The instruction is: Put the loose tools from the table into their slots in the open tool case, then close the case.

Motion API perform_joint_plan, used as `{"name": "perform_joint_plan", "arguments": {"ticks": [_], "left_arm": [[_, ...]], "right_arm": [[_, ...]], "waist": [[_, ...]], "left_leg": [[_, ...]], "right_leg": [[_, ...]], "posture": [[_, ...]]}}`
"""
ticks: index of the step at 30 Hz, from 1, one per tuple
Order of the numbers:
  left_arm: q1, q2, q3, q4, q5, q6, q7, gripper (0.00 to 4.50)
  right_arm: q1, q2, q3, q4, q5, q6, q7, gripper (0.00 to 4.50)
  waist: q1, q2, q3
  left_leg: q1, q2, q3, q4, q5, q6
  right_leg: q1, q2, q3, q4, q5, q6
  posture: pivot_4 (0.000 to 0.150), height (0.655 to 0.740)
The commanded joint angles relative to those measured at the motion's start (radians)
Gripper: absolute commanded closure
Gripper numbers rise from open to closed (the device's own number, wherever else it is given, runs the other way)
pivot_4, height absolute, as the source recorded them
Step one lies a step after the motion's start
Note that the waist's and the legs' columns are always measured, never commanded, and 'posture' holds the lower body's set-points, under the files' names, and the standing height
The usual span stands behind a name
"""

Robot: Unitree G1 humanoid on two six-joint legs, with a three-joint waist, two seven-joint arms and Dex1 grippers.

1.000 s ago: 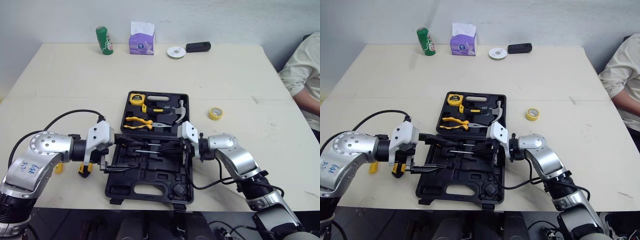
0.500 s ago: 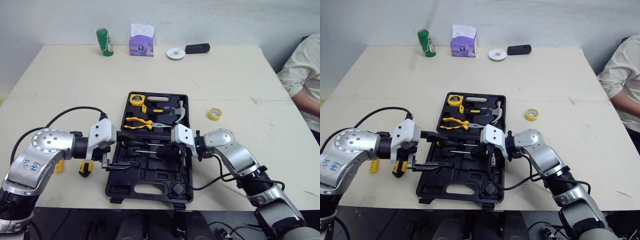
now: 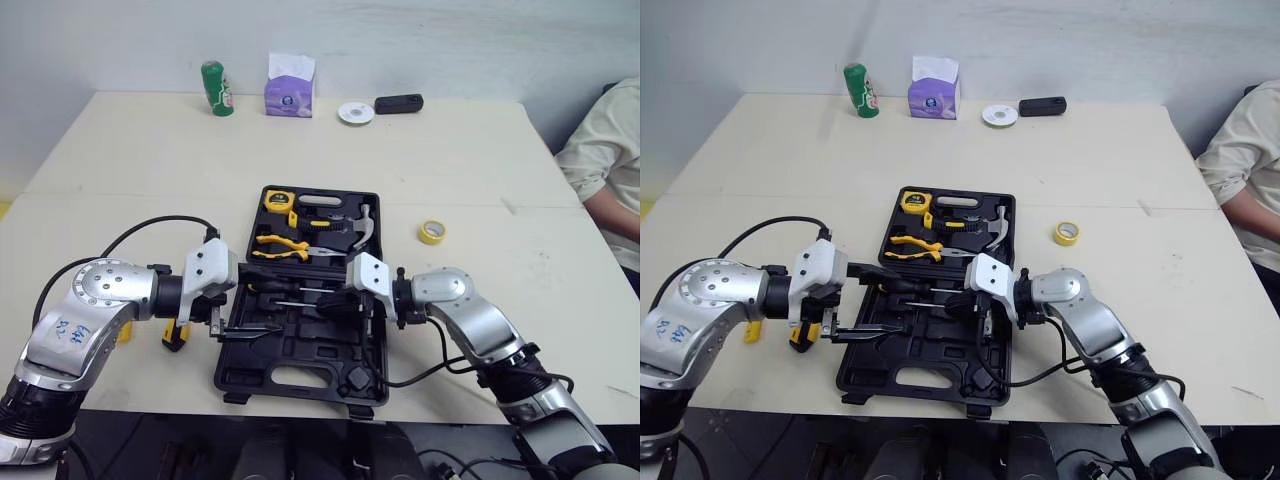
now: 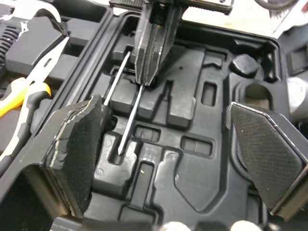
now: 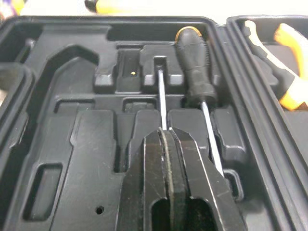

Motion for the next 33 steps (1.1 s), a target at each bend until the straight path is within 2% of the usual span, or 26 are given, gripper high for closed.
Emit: {"name": "perform_joint_plan", "arguments": {"ticks": [1,3,5,7,8,10,12,16,19,22,27,31,33], "left_arm": [[0.019,-0.014,0.106,0.02,-0.026,-0.006,0.049,0.0],[0.053,-0.017,0.162,0.013,-0.062,0.023,0.061,0.0],[0.082,-0.018,0.202,0.005,-0.088,0.042,0.07,0.0],[0.183,-0.026,0.314,-0.005,-0.131,0.07,0.08,0.0],[0.248,-0.033,0.388,0.001,-0.13,0.072,0.099,0.0],[0.351,-0.045,0.516,0.019,-0.122,0.068,0.129,0.0],[0.429,-0.055,0.621,0.048,-0.12,0.058,0.147,0.0],[0.572,-0.069,0.827,0.17,-0.057,-0.028,0.188,0.0],[0.636,-0.073,0.94,0.234,-0.054,-0.05,0.205,0.0],[0.682,-0.067,1.036,0.379,-0.028,-0.098,0.231,0.0],[0.729,-0.047,1.068,0.496,0.022,-0.196,0.243,0.0],[0.712,-0.068,1.019,0.433,0.016,-0.182,0.275,0.0],[0.699,-0.105,0.988,0.341,-0.016,-0.154,0.299,0.0]], "right_arm": [[0.01,-0.026,-0.114,-0.097,0.085,0.046,-0.011,4.18],[0.024,-0.057,-0.155,-0.132,0.121,0.081,0.001,3.58],[0.035,-0.079,-0.184,-0.153,0.15,0.113,0.002,2.57],[0.067,-0.129,-0.248,-0.177,0.188,0.15,0.004,1.59],[0.091,-0.164,-0.297,-0.186,0.207,0.171,0.005,0.98],[0.134,-0.23,-0.382,-0.185,0.231,0.192,0.007,0.08],[0.168,-0.287,-0.45,-0.166,0.246,0.201,0.008,0.03],[0.234,-0.408,-0.591,0.0,0.211,0.142,0.018,0.03],[0.269,-0.468,-0.67,0.124,0.188,0.094,0.007,0.03],[0.305,-0.532,-0.719,0.245,0.153,0.018,0.02,0.03],[0.265,-0.575,-0.733,0.43,0.118,-0.082,0.004,0.03],[0.21,-0.571,-0.699,0.487,0.103,-0.12,0.008,0.03],[0.191,-0.564,-0.68,0.462,0.104,-0.115,0.02,0.03]], "waist": [[0.0,0.0,0.001],[-0.002,0.001,0.001],[-0.002,0.001,0.001],[-0.004,0.001,0.001],[-0.003,0.001,0.001],[-0.001,0.002,0.002],[0.001,0.002,0.003],[0.002,0.002,0.003],[0.004,0.003,0.003],[0.002,0.004,0.004],[-0.005,0.006,0.005],[-0.004,0.009,0.007],[-0.004,0.011,0.008]], "left_leg": [[-0.001,0.0,0.0,0.0,0.0,0.0],[-0.002,0.0,0.0,0.0,0.0,0.0],[-0.001,0.001,0.0,0.0,-0.001,0.001],[-0.001,0.001,0.0,0.0,-0.001,0.001],[-0.001,0.001,0.0,-0.001,-0.001,0.001],[-0.001,0.001,0.0,-0.001,-0.001,0.001],[-0.001,0.001,0.0,-0.001,-0.002,0.002],[0.0,0.001,0.0,0.0,-0.006,0.002],[-0.001,0.002,0.001,-0.001,-0.008,0.002],[-0.001,0.002,0.001,-0.001,-0.008,0.002],[0.0,0.003,0.003,-0.001,-0.011,-0.001],[0.0,0.003,0.003,-0.001,-0.014,0.0],[0.0,0.003,0.003,-0.001,-0.012,-0.005]], "right_leg": [[0.0,0.0,0.0,0.0,0.0,0.0],[-0.001,0.0,-0.001,0.0,0.0,0.0],[-0.001,0.0,-0.001,-0.001,0.0,0.0],[-0.001,0.0,-0.001,-0.001,0.0,0.0],[-0.001,0.0,-0.001,-0.002,0.0,0.0],[-0.001,0.001,-0.001,-0.003,0.0,0.0],[-0.001,0.0,-0.001,-0.005,0.0,0.0],[0.0,0.0,-0.001,-0.008,0.0,0.0],[-0.001,-0.001,-0.001,-0.009,0.0,0.0],[-0.001,-0.001,-0.001,-0.009,0.0,0.0],[-0.002,-0.001,0.0,-0.009,-0.001,-0.001],[-0.003,-0.002,0.001,-0.008,-0.001,-0.002],[-0.004,-0.002,0.001,-0.008,-0.001,-0.002]], "posture": [[0.15,0.7316],[0.15,0.7316],[0.15,0.7316],[0.15,0.7316],[0.15,0.7316],[0.15,0.7316],[0.15,0.7316],[0.15,0.7316],[0.15,0.7316],[0.15,0.7316],[0.15,0.7316],[0.15,0.7316],[0.15,0.7316]]}}
